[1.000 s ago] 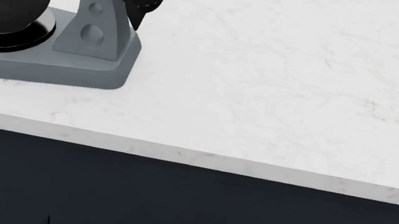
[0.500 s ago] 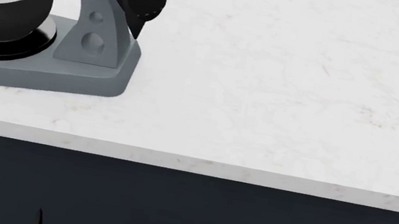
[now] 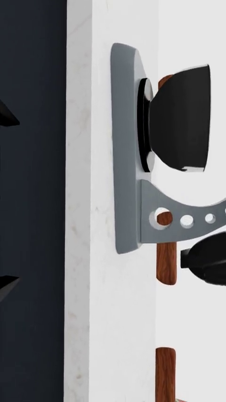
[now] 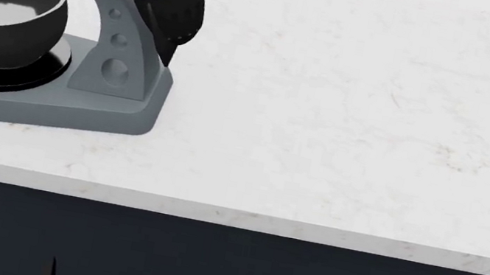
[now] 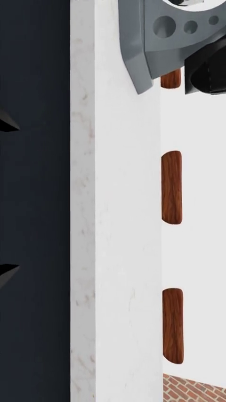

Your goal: Close the stand mixer head.

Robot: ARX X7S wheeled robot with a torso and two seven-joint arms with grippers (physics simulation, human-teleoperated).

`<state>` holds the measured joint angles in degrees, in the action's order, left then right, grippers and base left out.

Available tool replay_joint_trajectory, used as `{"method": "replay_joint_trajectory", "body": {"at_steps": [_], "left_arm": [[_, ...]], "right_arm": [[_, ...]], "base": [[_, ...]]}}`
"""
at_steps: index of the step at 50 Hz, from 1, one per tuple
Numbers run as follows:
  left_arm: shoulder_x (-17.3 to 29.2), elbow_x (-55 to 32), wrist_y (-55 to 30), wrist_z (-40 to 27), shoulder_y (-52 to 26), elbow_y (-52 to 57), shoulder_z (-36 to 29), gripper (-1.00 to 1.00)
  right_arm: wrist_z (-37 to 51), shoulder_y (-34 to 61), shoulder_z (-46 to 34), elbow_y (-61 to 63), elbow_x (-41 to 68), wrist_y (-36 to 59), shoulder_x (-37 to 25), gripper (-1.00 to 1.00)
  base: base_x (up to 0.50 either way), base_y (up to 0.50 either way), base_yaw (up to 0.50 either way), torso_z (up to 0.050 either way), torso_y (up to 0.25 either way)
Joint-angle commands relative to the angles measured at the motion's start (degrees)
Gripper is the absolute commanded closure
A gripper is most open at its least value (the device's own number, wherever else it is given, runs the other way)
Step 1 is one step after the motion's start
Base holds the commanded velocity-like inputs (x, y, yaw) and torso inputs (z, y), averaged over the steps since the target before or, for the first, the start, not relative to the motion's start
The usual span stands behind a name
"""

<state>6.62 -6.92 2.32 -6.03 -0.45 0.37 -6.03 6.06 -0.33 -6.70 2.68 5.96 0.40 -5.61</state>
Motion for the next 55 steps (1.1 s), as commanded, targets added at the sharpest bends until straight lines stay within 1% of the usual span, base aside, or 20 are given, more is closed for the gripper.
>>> {"method": "replay_joint_trajectory", "body": {"at_steps": [1,6,11,12,13,16,18,20,22,26,30,31,33,34,36,37,40,43,48,55], "left_arm": [[0.84,-0.65,-1.28,-0.41,0.11,1.62,-0.97,-1.0],[1.1,-0.3,-0.61,-0.92,-0.51,0.44,-1.09,-1.0],[1.76,-0.84,-5.29,-2.84,0.97,8.37,-0.53,-1.0],[2.16,0.11,-7.85,-3.32,0.67,9.41,-1.16,-1.0],[1.98,-2.76,-13.05,-3.77,0.77,13.72,-0.06,-1.0],[4.27,-1.51,-22.83,-5.11,-0.13,26.64,-1.5,-1.0],[5.09,-2.71,-28.37,-5.77,-1.16,32.27,-0.3,-1.0],[6.03,-3.39,-29.91,-5.4,-1.18,34.58,0.11,-1.0],[7.64,-4.17,-37.35,-6.03,-3.57,41.22,0.94,-1.0],[10.01,-6.3,-47.46,-5.27,-11.88,45.87,1.72,-1.0],[10.05,-11.48,-57.03,-4.51,-17.56,48.49,6.25,-1.0],[10.17,-12.54,-59.25,-4.56,-18.49,49.79,7.62,-1.0],[11.29,-12.87,-60.62,-4.32,-18.44,50.94,8.01,-1.0],[11.73,-12.91,-59.96,-3.91,-17.34,51.12,8.32,-1.0],[12.26,-14.18,-59.22,-1.89,-15.71,50.09,8.4,-1.0],[8.61,-19.43,-62.68,-1.57,-17.2,50.25,15.09,-1.0],[9.8,-22.39,-67.76,-1.64,-19.1,53.53,19.32,-1.0],[11.74,-20.5,-67.87,-2.65,-17.94,53.83,16.22,-1.0],[12.26,-20.58,-68.37,-3.0,-17.94,53.59,17.07,-1.0],[13.05,-20.56,-68.59,-3.28,-17.53,53.48,17.41,-1.0]], "right_arm": [[0.46,0.31,-0.62,-0.65,0.91,-0.38,-0.75,-1.0],[0.9,0.74,-0.8,-1.19,1.04,-0.82,-0.93,-1.0],[3.66,0.11,-0.68,9.83,-0.12,5.93,-2.02,-1.0],[4.26,0.29,-1.04,12.83,-1.1,8.32,-2.5,-1.0],[4.47,0.51,-1.19,14.37,-1.23,9.88,-2.66,-1.0],[5.16,1.53,-1.47,22.74,-1.67,17.49,-3.73,-1.0],[5.35,2.71,-0.08,28.97,-0.01,23.86,-4.23,-1.0],[5.7,3.73,0.82,32.82,1.0,28.69,-4.62,-1.0],[6.35,5.7,2.67,38.38,2.83,35.49,-5.02,-1.0],[6.18,10.73,7.37,45.94,8.73,45.06,-4.33,-1.0],[5.98,16.18,7.9,49.23,9.73,54.34,-7.99,-1.0],[7.6,18.49,9.56,51.05,11.1,62.94,-7.3,-1.0],[5.37,19.49,11.65,50.94,13.26,62.85,-7.13,-1.0],[5.32,20.24,15.28,51.54,15.56,65.27,-4.63,-1.0],[6.28,20.54,11.0,52.37,12.99,64.29,-8.08,-1.0],[5.69,19.58,13.71,53.07,15.07,65.3,-5.86,-1.0],[5.77,19.7,15.36,54.53,16.04,66.67,-5.96,-1.0],[6.36,21.12,17.64,55.48,16.49,67.81,-6.12,-1.0],[5.81,20.44,18.98,55.89,18.35,68.72,-6.23,-1.0],[6.34,18.84,13.72,55.24,16.66,65.1,-9.42,-1.0]], "base": [[0.0,0.0,0.0,0.05,0.0],[0.0,0.0,0.0,0.049,0.0],[0.0,0.0,0.0,0.0,0.0],[0.0,0.0,0.0,0.0,0.0],[0.0,0.0,0.0,0.0,0.0],[0.0,0.0,0.0,0.0,0.0],[0.0,0.0,0.0,0.0,0.0],[0.0,0.0,0.0,0.0,0.0],[0.0,0.0,0.0,0.0,0.0],[0.0,0.0,0.0,0.0,0.0],[0.0,0.0,0.0,0.0,0.0],[0.0,0.0,0.0,0.0,0.0],[0.0,0.0,0.0,0.0,0.0],[0.0,0.0,0.0,0.0,0.0],[0.0,0.0,0.0,0.0,0.0],[0.0,0.0,0.0,0.0,0.0],[0.0,0.0,0.0,0.0,0.0],[0.0,0.0,0.0,0.0,0.0],[0.0,0.0,0.0,0.0,0.0],[0.02,0.04,0.0,0.0,0.0]]}}
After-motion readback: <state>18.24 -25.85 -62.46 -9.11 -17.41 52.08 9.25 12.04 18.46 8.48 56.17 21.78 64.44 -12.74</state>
